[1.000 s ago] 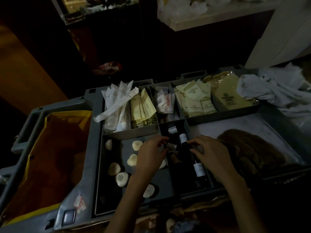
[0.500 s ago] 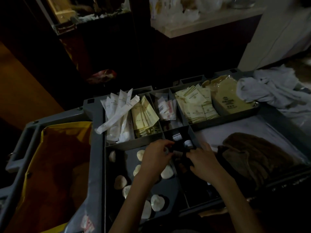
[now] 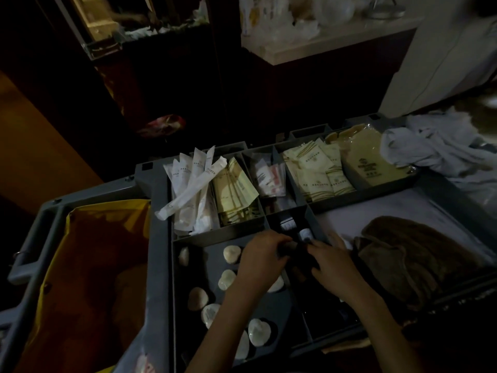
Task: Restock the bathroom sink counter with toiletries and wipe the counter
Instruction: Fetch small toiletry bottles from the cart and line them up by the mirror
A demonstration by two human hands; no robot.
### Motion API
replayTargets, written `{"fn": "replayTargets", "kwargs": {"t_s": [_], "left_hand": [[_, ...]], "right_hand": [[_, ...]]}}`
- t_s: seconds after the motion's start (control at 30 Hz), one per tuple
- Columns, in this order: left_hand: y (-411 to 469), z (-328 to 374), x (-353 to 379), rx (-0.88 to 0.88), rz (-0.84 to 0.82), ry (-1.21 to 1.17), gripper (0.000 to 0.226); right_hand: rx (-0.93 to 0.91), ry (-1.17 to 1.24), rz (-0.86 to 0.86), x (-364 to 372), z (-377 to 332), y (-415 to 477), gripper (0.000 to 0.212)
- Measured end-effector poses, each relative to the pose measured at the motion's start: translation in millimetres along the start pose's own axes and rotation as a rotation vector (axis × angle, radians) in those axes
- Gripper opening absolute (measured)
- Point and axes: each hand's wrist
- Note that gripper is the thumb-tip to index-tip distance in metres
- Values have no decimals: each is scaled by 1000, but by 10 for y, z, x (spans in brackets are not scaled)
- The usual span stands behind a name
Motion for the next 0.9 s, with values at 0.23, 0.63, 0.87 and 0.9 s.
{"fn": "replayTargets", "kwargs": {"t_s": [0.23, 0.63, 0.87, 0.9], "left_hand": [[4, 27, 120, 64, 1, -28, 31], [7, 109, 185, 59, 59, -140, 32], [-79, 87, 205, 40, 77, -210, 43], [-97, 67, 191, 45, 89, -213, 42]], "right_hand": [[23, 492, 218, 70, 98, -2, 43], [179, 1065, 393, -118, -25, -25, 38], [168, 1255, 365, -235, -114, -36, 32], [155, 1254, 352, -230, -114, -32, 32]]}}
Point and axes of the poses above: each hand's wrist, its own y-axis towards the middle knuckle, its own x-axis out of the palm, z = x × y, and after that the axes turned 6 degrees about -x, right-handed
